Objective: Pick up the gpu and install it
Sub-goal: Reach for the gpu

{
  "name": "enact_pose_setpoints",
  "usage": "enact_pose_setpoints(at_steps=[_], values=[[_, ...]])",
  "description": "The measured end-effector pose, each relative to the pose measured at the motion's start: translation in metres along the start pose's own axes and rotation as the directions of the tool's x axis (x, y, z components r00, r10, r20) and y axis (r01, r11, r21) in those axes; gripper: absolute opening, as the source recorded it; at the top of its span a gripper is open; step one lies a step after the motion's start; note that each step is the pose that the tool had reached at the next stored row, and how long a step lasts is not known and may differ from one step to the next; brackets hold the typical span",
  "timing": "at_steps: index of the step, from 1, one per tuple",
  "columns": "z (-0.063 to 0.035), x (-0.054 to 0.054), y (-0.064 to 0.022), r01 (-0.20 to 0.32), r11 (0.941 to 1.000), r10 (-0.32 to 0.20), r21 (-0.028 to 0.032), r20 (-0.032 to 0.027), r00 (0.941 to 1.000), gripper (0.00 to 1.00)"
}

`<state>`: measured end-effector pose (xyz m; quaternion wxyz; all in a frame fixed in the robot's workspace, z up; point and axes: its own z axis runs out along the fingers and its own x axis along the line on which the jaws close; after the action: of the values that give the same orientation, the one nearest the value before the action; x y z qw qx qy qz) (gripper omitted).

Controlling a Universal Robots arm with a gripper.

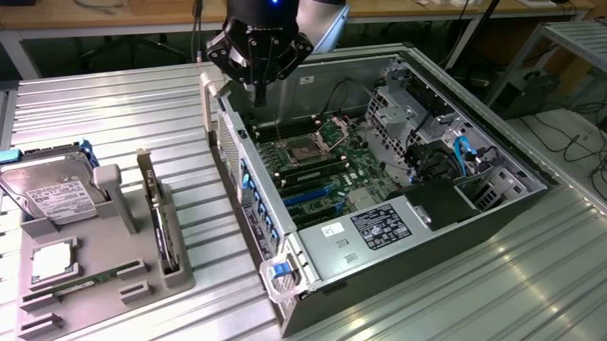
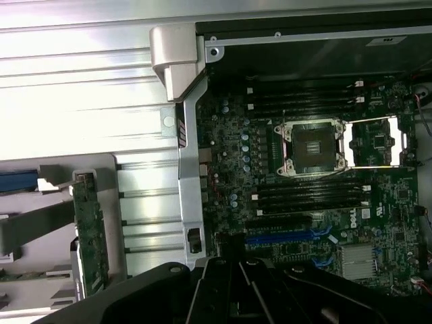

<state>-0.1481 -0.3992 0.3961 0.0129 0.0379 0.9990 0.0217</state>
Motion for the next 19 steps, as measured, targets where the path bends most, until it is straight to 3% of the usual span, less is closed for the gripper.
enact_pose_setpoints(at_steps=[19], values=[[-0.0003, 0.013, -0.001, 0.0, 1.0, 0.0, 0.0, 0.0, 1.0, 0.11]])
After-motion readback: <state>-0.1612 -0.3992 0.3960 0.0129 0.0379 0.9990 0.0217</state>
